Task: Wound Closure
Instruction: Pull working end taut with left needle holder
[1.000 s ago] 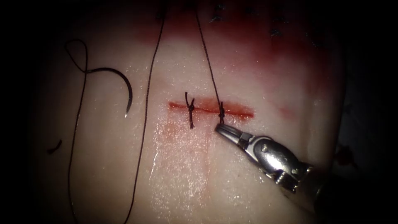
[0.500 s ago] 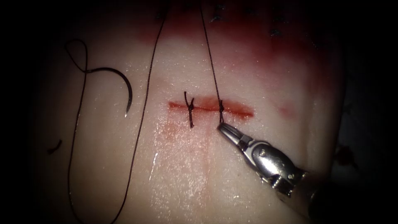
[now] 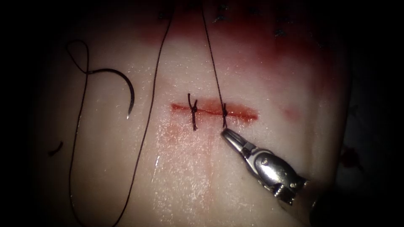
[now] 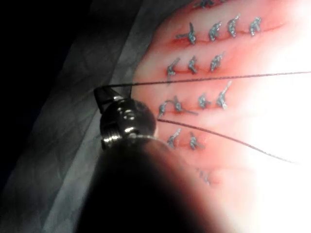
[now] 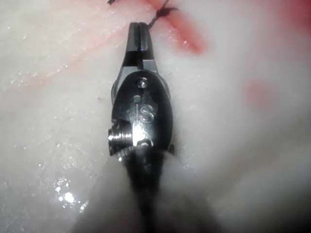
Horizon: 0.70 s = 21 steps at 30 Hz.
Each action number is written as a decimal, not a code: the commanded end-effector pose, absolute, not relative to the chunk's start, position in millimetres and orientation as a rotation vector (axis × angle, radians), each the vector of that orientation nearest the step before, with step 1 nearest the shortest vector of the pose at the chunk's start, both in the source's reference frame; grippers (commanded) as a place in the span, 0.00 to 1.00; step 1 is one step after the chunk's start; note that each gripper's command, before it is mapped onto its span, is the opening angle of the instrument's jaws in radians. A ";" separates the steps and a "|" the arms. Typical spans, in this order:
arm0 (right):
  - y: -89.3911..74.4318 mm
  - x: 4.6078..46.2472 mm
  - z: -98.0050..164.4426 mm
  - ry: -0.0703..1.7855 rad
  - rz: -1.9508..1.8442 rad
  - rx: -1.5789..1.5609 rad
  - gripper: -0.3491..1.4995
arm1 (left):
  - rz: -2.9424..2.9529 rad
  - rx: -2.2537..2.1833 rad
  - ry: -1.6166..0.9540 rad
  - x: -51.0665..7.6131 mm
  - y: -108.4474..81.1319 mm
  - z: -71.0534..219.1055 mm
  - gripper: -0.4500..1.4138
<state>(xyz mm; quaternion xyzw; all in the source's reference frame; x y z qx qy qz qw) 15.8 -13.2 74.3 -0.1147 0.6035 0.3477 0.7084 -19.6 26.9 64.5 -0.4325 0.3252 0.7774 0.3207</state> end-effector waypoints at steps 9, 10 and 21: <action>-9.8 16.0 71.8 1.290 0.849 -0.176 0.88 | 2.079 -1.247 0.806 -22.0 20.4 58.1 0.05; -9.5 15.8 71.5 1.286 0.851 -0.170 0.88 | 2.080 -1.251 0.804 -22.1 19.8 57.4 0.05; -5.4 14.0 71.0 1.154 0.844 -0.115 0.86 | 2.042 -1.294 0.833 -22.1 14.3 51.1 0.05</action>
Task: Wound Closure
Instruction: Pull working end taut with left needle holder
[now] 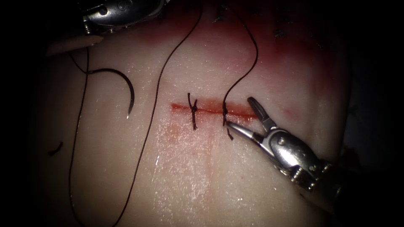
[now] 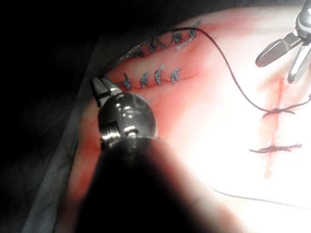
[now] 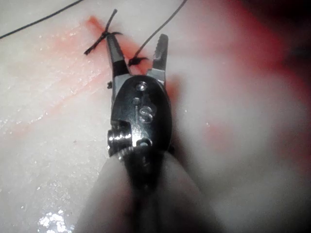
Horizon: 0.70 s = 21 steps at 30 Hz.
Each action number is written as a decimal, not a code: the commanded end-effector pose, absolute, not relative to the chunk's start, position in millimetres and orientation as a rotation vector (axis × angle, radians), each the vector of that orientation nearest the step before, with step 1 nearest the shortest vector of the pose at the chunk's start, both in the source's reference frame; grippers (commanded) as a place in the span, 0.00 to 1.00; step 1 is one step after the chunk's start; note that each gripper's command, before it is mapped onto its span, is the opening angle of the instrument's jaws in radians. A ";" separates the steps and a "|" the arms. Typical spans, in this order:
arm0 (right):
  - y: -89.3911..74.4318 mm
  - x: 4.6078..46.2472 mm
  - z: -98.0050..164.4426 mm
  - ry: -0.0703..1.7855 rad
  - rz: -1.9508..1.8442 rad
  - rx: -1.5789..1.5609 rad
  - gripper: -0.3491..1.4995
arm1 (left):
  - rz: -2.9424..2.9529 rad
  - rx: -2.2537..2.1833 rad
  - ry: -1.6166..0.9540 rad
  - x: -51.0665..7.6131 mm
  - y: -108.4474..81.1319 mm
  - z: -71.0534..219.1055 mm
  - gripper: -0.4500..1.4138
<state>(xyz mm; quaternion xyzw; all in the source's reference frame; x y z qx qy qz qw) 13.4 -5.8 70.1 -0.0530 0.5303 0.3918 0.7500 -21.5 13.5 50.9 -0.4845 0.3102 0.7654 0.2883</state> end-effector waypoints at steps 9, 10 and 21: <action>-4.9 14.1 71.9 1.114 0.801 -0.123 0.83 | 1.985 -1.359 0.812 -22.6 12.1 47.6 0.05; -4.9 14.2 72.0 1.108 0.794 -0.124 0.83 | 1.969 -1.375 0.797 -22.7 11.9 47.3 0.05; -4.7 14.7 72.4 1.103 0.775 -0.132 0.81 | 1.768 -1.577 0.587 -23.6 8.1 40.4 0.05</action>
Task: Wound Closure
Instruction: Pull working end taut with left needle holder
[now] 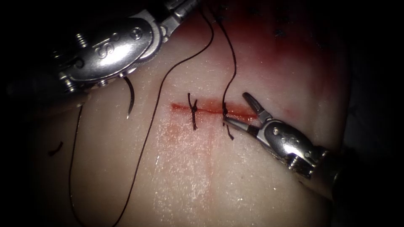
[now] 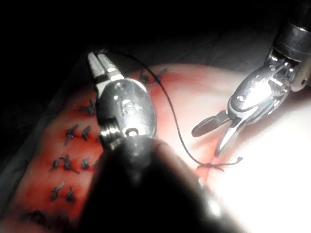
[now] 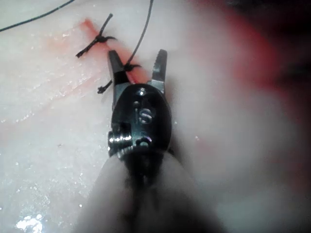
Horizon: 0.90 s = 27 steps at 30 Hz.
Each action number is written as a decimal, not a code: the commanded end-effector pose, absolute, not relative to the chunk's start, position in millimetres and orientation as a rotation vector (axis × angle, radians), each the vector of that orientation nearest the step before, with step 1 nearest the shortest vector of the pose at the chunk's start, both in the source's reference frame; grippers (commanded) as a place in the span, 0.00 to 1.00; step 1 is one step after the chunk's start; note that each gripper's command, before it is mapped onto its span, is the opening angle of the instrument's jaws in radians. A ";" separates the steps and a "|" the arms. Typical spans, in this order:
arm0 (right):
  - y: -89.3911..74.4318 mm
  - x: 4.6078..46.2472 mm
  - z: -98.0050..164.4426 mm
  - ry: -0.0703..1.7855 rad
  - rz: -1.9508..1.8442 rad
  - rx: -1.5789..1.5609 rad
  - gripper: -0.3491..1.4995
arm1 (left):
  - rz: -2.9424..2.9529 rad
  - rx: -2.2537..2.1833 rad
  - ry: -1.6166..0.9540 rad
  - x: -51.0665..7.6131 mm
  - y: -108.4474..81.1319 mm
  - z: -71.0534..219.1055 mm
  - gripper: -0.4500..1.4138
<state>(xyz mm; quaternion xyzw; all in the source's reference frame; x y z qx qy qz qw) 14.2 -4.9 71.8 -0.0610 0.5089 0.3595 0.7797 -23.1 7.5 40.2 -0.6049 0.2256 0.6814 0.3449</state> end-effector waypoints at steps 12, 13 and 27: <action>-3.0 17.6 73.6 1.071 0.665 -0.150 0.73 | 1.755 -1.600 0.558 -23.1 6.5 37.3 0.05; -2.9 17.7 73.6 1.070 0.665 -0.151 0.72 | 1.754 -1.604 0.557 -23.2 6.4 37.0 0.05; -0.8 20.8 74.9 1.033 0.617 -0.175 0.68 | 1.741 -1.622 0.553 -24.2 5.8 35.7 0.05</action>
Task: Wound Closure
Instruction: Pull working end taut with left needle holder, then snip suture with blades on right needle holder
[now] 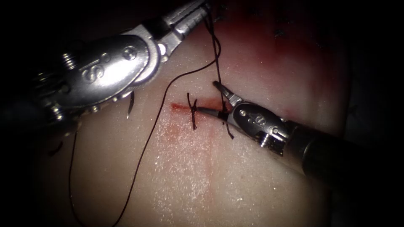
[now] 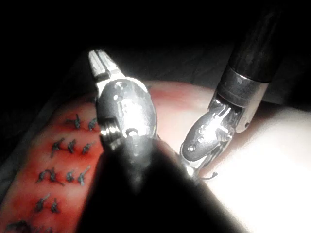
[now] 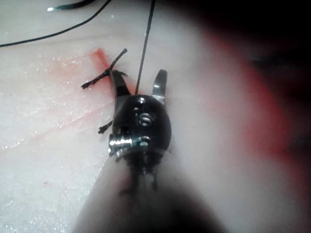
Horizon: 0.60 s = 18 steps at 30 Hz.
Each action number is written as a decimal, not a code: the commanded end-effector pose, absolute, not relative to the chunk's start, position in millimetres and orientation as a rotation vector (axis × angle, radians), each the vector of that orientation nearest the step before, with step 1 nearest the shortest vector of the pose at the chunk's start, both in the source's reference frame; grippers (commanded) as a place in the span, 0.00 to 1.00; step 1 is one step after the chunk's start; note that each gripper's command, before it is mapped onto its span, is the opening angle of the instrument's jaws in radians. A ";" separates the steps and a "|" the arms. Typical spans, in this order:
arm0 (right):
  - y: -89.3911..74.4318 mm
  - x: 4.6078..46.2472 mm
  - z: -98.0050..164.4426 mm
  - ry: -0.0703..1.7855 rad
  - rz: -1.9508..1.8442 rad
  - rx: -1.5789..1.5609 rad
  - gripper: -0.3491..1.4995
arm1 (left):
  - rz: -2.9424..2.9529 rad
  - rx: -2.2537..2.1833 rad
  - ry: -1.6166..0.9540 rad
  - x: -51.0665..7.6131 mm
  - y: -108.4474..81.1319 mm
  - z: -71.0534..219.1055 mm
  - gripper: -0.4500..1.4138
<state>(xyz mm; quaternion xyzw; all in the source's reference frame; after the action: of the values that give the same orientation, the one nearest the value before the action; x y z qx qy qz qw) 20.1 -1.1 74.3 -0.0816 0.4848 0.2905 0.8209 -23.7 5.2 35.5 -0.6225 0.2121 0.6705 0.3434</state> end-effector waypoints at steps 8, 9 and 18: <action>-0.8 21.6 75.7 1.041 0.608 -0.172 0.57 | 1.739 -1.626 0.551 -24.2 5.6 35.4 0.05; -0.7 21.7 75.7 1.043 0.605 -0.167 0.50 | 1.739 -1.627 0.551 -24.2 5.6 35.3 0.05; -0.2 22.0 75.3 1.063 0.606 -0.161 0.36 | 1.737 -1.627 0.553 -24.6 5.6 35.3 0.05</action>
<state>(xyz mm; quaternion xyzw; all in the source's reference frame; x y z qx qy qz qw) 21.5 -0.4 74.9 -0.0749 0.4977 0.2846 0.8159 -24.0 5.0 35.0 -0.6246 0.2119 0.6687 0.3434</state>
